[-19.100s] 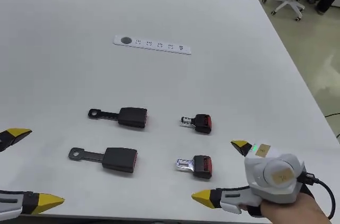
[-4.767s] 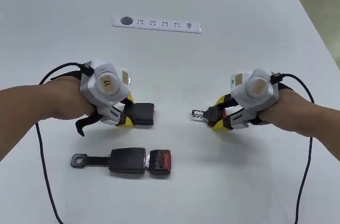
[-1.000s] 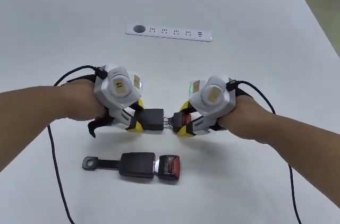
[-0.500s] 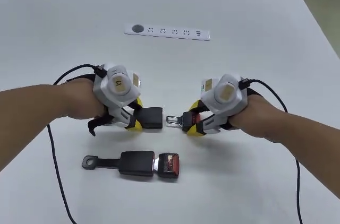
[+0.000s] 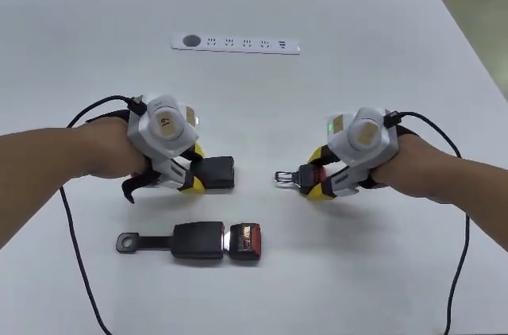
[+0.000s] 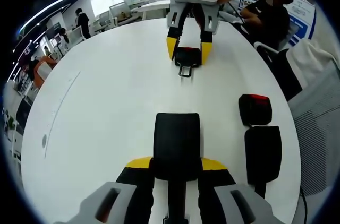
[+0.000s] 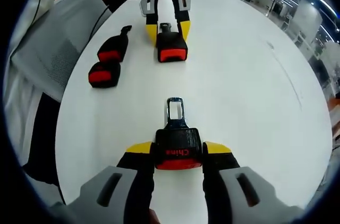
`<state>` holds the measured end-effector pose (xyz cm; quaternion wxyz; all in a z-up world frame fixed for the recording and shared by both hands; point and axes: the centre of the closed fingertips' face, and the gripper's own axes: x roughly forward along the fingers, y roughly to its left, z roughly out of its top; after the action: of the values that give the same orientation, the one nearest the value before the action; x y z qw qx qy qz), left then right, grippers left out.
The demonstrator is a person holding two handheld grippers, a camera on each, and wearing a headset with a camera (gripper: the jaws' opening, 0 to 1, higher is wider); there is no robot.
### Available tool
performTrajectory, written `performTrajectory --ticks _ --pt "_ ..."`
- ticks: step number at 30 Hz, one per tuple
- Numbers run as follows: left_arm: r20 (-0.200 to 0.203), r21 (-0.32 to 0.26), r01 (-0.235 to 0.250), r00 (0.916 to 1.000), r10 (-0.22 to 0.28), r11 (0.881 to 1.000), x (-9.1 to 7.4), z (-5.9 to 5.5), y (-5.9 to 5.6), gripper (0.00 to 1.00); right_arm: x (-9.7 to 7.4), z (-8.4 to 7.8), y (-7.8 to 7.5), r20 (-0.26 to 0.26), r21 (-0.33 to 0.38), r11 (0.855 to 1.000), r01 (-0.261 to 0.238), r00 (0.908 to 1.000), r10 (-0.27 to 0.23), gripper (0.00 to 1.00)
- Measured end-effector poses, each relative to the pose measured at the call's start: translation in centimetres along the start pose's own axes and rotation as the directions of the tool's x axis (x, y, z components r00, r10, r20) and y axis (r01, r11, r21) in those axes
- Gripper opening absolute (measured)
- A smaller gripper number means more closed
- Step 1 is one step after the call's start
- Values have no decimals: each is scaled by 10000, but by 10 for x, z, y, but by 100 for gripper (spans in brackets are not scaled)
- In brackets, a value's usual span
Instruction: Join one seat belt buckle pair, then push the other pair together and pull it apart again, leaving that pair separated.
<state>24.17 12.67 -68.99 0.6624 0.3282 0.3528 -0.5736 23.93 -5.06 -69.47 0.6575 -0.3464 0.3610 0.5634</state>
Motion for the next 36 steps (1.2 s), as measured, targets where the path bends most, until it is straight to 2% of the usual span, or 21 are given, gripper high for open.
performTrajectory --ticks 5,9,21,22,25,28,31,35,36 --pt "0 2 -5 10000 5 10000 0 0 1 32 -11 -15 3 -131 46 10000 10 9999 -9 34" --pt "62 -32 -36 10000 36 10000 1 -2 3 32 -18 -28 -2 -370 223 9996 189 9992 -181 34" --pt "-64 -197 -186 9998 185 9996 -1 -3 3 33 -18 -23 -1 -582 328 9990 303 9979 -284 36" --pt "-67 -351 -222 9997 220 9991 -1 -3 3 33 -17 -22 0 -591 514 9980 373 9977 -342 37" --pt "10 -427 -256 9997 257 9988 -2 -4 3 36 -15 -18 -2 -545 295 9971 703 9962 -686 44" --pt "41 -332 -519 9986 521 9981 -6 -6 5 43 -17 -6 -1 -155 711 9905 1173 9931 -1165 50" --pt "231 -324 -852 9960 860 9958 -16 0 5 45 -22 6 9 237 971 9871 1273 9912 -1302 51" --pt "557 -440 -1245 9904 1269 9912 -29 8 5 46 -30 21 20 708 1195 9801 1584 9833 -1675 57" --pt "737 -461 -1338 9878 1369 9899 -34 8 2 46 -36 29 24 969 1313 9747 1809 9762 -1943 58"
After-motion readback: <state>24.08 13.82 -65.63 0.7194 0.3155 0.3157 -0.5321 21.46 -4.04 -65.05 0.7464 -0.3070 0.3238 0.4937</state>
